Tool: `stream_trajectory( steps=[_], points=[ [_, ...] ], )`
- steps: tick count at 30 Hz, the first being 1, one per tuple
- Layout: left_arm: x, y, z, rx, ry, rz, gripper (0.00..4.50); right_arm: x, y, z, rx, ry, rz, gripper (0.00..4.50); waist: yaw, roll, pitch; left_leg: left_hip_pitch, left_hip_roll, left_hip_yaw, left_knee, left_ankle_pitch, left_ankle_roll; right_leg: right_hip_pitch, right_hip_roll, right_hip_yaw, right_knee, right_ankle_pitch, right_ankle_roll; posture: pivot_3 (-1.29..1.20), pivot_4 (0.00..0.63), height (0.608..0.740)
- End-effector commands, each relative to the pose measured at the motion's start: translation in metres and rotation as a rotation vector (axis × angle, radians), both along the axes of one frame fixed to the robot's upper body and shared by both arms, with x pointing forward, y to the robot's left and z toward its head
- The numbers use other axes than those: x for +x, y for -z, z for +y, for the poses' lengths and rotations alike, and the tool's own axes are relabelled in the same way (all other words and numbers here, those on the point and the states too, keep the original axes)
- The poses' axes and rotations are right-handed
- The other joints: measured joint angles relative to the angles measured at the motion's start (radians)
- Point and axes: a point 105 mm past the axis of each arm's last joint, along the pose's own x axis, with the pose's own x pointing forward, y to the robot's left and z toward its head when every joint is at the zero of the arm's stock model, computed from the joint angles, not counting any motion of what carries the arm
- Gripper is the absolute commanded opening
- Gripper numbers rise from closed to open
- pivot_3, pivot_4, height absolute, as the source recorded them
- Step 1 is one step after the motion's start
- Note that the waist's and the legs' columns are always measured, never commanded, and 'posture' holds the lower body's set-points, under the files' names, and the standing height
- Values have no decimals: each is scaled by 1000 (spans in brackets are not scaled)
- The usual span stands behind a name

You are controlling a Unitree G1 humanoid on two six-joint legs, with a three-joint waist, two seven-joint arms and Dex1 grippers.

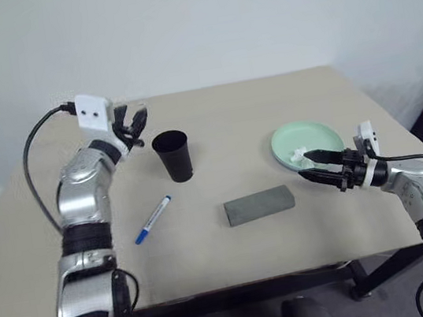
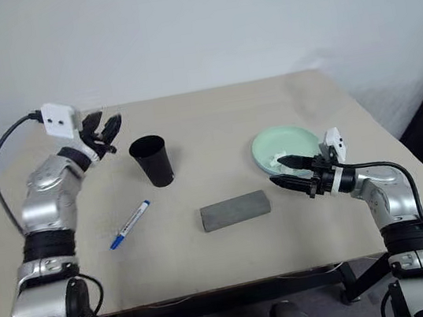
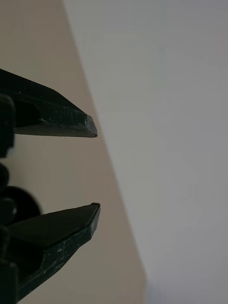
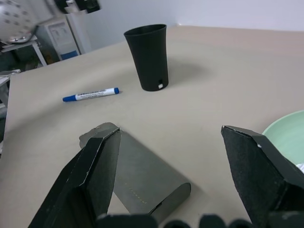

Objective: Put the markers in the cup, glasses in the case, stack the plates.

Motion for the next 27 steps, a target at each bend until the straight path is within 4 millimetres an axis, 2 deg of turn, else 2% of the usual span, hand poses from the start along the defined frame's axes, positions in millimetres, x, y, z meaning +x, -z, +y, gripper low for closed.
stream_trajectory(
  steps=[1, 5, 9, 13, 17, 25, 27],
  points=[
    [-31, -4, -7, 107, 127, 99, 2264, 4, -14, 2, 0, -17, -67, 3672, -8, 0, 0, 0, 0, 0, 0, 0, 0, 0, 0, 0, 0, 0, 0, 0, 0, 740],
    [-55, 15, -11, 130, 173, 238, 2264, 4, -13, 2, 1, -19, -70, 3672, -6, 0, 0, 1, 0, 0, -1, 0, -1, 0, 0, 0, 1, -1, 0, 0, 0, 740],
    [-71, 59, -2, 201, 124, 420, 2264, 3, -10, 2, -2, -19, -66, 3672, -9, 0, 0, 2, 1, 1, -1, 0, -1, 0, 0, 1, 1, -2, -2, 0, 0, 740],
    [-78, 96, 11, 283, 38, 551, 2264, 3, -9, 0, -9, -16, -63, 3672, -8, 0, 1, 2, 1, 1, -1, 1, -3, 0, 1, 0, 2, -2, -2, 0, 0, 740],
    [-80, 114, 17, 319, 0, 614, 2264, 3, -8, 0, -16, -16, -64, 3672, -9, 0, 0, 3, 1, 1, -1, 1, -3, 0, 1, 0, 1, -2, -2, 0, 0, 740],
    [-82, 141, 10, 311, 18, 686, 2264, 3, -6, 1, -21, -13, -64, 3672, -6, 1, 0, 3, 1, 1, -2, 1, -3, 0, 0, 0, 1, -2, -2, 0, 0, 740],
    [-82, 146, 9, 315, 23, 695, 1886, 4, -6, 1, -22, -10, -65, 3672, -4, 1, 0, 3, 1, 1, -2, 1, -3, 1, 0, 1, 1, -2, -2, 0, 0, 740]
  ],
)
